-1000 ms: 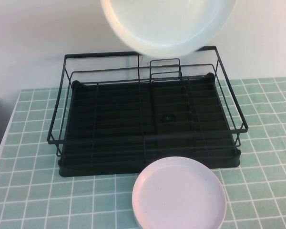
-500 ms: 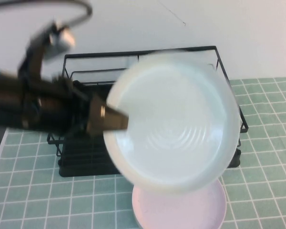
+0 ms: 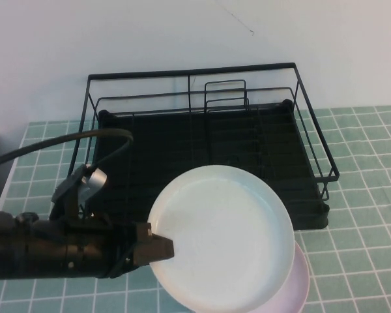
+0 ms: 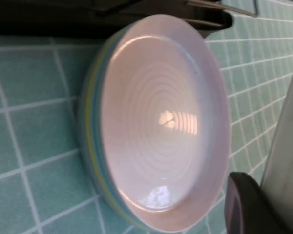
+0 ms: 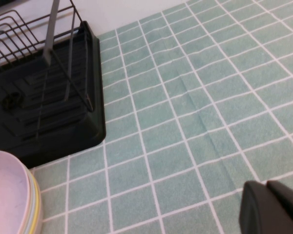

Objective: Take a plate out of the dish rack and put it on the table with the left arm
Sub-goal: Place the plate from the table

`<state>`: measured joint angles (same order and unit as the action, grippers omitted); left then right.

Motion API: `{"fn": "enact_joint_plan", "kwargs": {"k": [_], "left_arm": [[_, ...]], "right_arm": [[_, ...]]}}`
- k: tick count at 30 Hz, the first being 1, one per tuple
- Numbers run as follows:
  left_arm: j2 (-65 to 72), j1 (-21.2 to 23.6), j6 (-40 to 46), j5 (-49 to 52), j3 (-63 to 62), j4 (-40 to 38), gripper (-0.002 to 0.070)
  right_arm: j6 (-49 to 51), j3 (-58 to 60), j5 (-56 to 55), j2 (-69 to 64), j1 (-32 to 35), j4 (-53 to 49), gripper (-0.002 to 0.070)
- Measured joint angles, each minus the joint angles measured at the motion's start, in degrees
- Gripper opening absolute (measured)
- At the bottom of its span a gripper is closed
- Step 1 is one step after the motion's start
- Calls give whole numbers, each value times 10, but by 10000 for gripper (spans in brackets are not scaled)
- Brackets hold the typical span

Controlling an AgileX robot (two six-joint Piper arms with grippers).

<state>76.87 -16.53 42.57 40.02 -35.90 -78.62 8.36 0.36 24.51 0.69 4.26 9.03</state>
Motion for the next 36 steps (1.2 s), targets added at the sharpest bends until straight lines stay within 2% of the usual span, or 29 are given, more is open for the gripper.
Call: {"fn": "enact_joint_plan", "kwargs": {"k": [9, 18, 23, 24, 36], "left_arm": [[84, 0, 30, -14, 0, -32, 71], [177, 0, 106, 12, 0, -120, 71], [200, 0, 128, 22, 0, -138, 71], [206, -78, 56, -63, -57, -98, 71], [206, -84, 2, -68, -63, -72, 73]], "right_arm": [[0, 0, 0, 0, 0, 0, -1], [-8, 0, 0, 0, 0, 0, -1], [-10, 0, 0, 0, 0, 0, -1], [-21, 0, 0, 0, 0, 0, -1], [-21, 0, 0, 0, 0, 0, -1]]}}
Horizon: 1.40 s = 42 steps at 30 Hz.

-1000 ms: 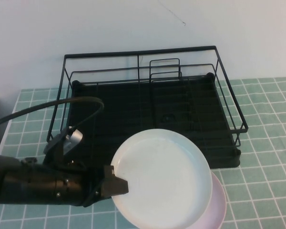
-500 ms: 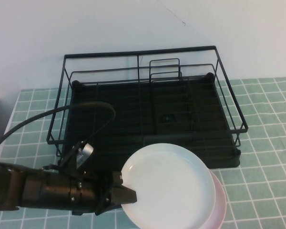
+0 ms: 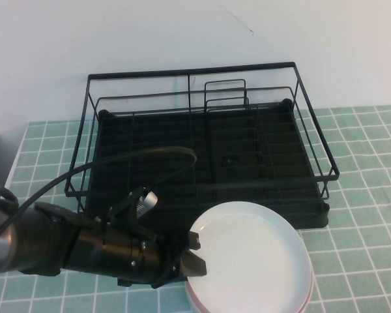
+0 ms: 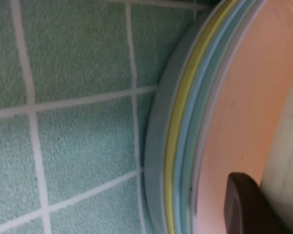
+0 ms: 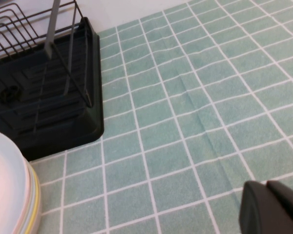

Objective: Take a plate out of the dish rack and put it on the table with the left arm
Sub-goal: Place the plate from the table

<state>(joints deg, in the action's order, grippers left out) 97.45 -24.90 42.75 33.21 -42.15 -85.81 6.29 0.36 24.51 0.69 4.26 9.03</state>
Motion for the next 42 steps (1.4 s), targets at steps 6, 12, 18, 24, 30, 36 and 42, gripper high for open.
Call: {"fn": "enact_joint_plan", "kwargs": {"k": [6, 12, 18, 24, 30, 36, 42], "left_arm": [[3, 0, -6, -8, 0, -5, 285], [1, 0, 2, 23, -6, -16, 617], [1, 24, 21, 104, -6, -12, 678], [-7, 58, 35, 185, -6, -21, 671], [-64, 100, 46, 170, -6, -6, 512], [-83, 120, 41, 169, -5, 67, 410], [-103, 120, 73, 170, -1, 82, 167]], "right_arm": [[0, 0, 0, 0, 0, 0, -1], [0, 0, 0, 0, 0, 0, -1], [0, 0, 0, 0, 0, 0, -1], [0, 0, 0, 0, 0, 0, -1], [0, 0, 0, 0, 0, 0, -1], [0, 0, 0, 0, 0, 0, -1], [0, 0, 0, 0, 0, 0, -1]]}}
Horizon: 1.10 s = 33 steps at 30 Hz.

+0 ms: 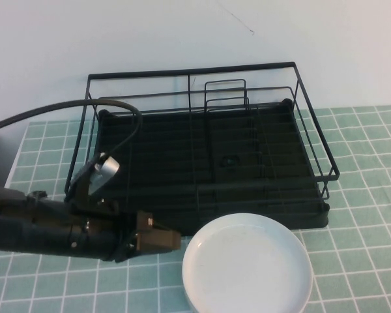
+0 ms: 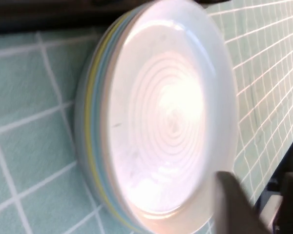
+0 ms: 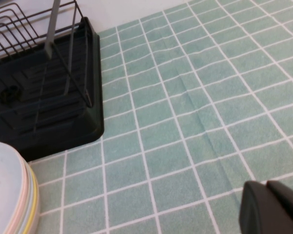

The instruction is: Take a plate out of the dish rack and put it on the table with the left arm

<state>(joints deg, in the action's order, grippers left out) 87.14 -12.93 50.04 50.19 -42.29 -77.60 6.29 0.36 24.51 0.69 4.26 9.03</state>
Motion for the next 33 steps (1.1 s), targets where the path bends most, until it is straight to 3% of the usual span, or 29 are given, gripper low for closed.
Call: {"fn": "enact_joint_plan", "kwargs": {"k": [2, 6, 17, 26, 33], "left_arm": [[-25, 0, 24, -1, 1, -7, 77], [-103, 0, 42, -21, 1, -8, 15], [-399, 0, -30, -90, 4, 175, 0], [-627, 0, -60, -137, 50, 200, -1], [-700, 0, -74, -115, 96, 217, -3]], "right_arm": [[0, 0, 0, 0, 0, 0, -1], [0, 0, 0, 0, 0, 0, -1], [0, 0, 0, 0, 0, 0, -1], [0, 0, 0, 0, 0, 0, -1], [0, 0, 0, 0, 0, 0, -1]]}}
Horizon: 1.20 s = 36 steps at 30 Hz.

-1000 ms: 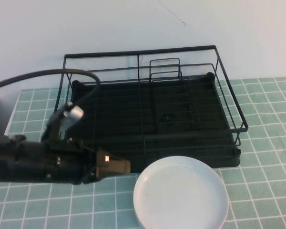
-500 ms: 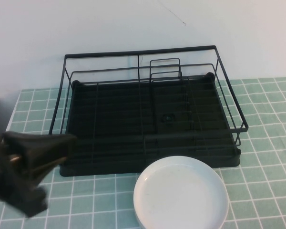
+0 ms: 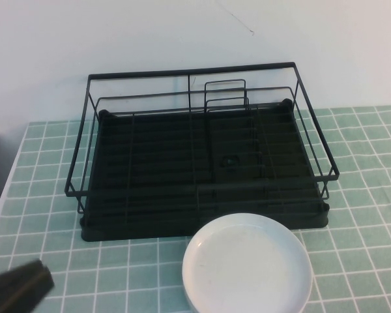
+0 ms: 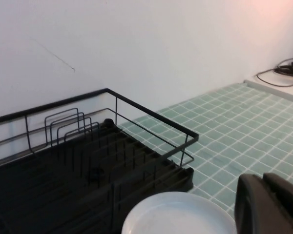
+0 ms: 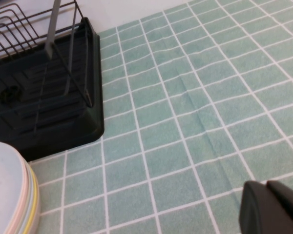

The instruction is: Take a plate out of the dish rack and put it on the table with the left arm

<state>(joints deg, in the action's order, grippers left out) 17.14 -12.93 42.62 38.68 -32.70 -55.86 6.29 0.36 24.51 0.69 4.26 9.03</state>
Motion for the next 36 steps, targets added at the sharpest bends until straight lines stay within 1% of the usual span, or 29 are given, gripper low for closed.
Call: {"fn": "enact_joint_plan", "kwargs": {"k": [9, 13, 15, 17, 19, 21, 23, 25, 27, 29, 31, 36], "left_arm": [[-3, 0, -1, 100, 1, 3, -3], [-4, 0, 1, 106, 1, 9, -3], [-10, 0, 15, 77, 8, 10, -3], [-27, 7, 39, 24, 25, 18, -3], [-51, 18, 43, -42, 57, 39, -3], [-79, 36, -2, -131, 104, 88, -3], [-110, 60, -94, -192, 153, 185, -3], [-148, 92, -233, -220, 205, 324, -3], [-171, 121, -362, -223, 255, 433, -3], [-176, 137, -426, -226, 296, 507, -3], [-177, 151, -472, -213, 334, 547, -3], [-177, 155, -499, -195, 336, 576, -3]], "right_arm": [[0, 0, 0, 0, 0, 0, -1], [0, 0, 0, 0, 0, 0, -1], [0, 0, 0, 0, 0, 0, -1], [0, 0, 0, 0, 0, 0, -1], [0, 0, 0, 0, 0, 0, -1], [0, 0, 0, 0, 0, 0, -1], [0, 0, 0, 0, 0, 0, -1], [0, 0, 0, 0, 0, 0, -1], [0, 0, 0, 0, 0, 0, -1], [0, 0, 0, 0, 0, 0, -1], [0, 0, 0, 0, 0, 0, -2], [0, 0, 0, 0, 0, 0, -1]]}}
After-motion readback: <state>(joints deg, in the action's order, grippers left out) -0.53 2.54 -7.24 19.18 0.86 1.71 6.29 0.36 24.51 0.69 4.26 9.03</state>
